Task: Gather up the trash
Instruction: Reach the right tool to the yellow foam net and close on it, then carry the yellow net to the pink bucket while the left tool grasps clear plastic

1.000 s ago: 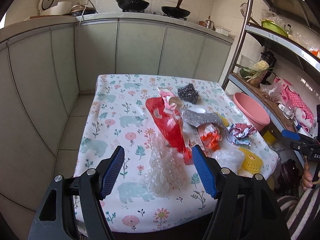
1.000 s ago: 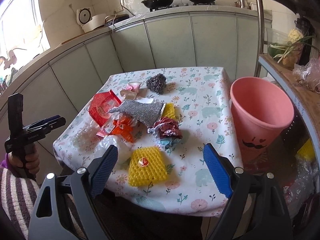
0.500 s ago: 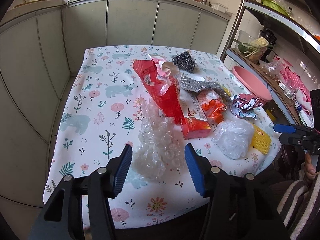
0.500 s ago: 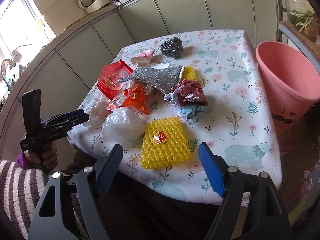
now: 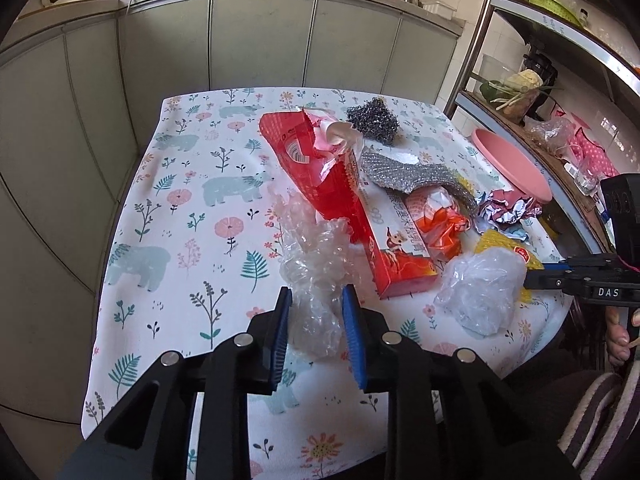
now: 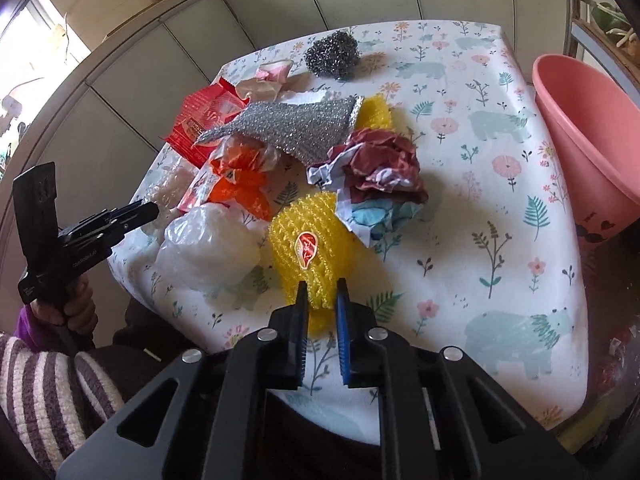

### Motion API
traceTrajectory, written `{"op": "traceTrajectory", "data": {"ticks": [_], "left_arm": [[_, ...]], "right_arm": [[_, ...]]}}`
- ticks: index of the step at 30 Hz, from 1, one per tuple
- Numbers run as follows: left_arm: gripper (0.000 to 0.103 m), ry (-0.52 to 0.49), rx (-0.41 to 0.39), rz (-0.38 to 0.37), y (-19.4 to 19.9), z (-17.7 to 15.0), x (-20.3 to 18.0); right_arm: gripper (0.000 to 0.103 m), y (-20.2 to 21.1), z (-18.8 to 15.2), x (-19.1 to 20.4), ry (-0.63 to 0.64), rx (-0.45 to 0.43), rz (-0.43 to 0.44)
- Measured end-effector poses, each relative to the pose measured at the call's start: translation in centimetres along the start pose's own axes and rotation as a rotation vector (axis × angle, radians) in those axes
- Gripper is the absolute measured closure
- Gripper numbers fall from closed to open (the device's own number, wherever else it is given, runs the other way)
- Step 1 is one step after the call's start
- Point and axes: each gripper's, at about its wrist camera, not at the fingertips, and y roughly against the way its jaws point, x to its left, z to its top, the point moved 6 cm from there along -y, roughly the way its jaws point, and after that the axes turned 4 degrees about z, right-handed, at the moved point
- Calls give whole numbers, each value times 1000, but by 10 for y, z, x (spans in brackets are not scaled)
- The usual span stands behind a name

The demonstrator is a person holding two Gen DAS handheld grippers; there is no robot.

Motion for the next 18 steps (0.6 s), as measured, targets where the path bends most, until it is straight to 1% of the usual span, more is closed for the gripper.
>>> {"op": "traceTrajectory", "data": {"ticks": [2,5,10,15,18], "left_arm": [[81,9,-5,-8,-3,6,0],[82,14,-20,-10,-6,16,-1],[83,16,-37,8,-12,27,1],[83,30,-61,4,2,29,7],[83,43,-76,-6,15,28,11]], "right_arm": [[91,-2,9,-1,8,-26,-1],[91,-5,27,-3,21,-67,-11],[91,-17,52,-14,8,-99,-39],[91,-12,48,-12,10,-99,-8],[91,-3,38,-6,11,-96,37]]}}
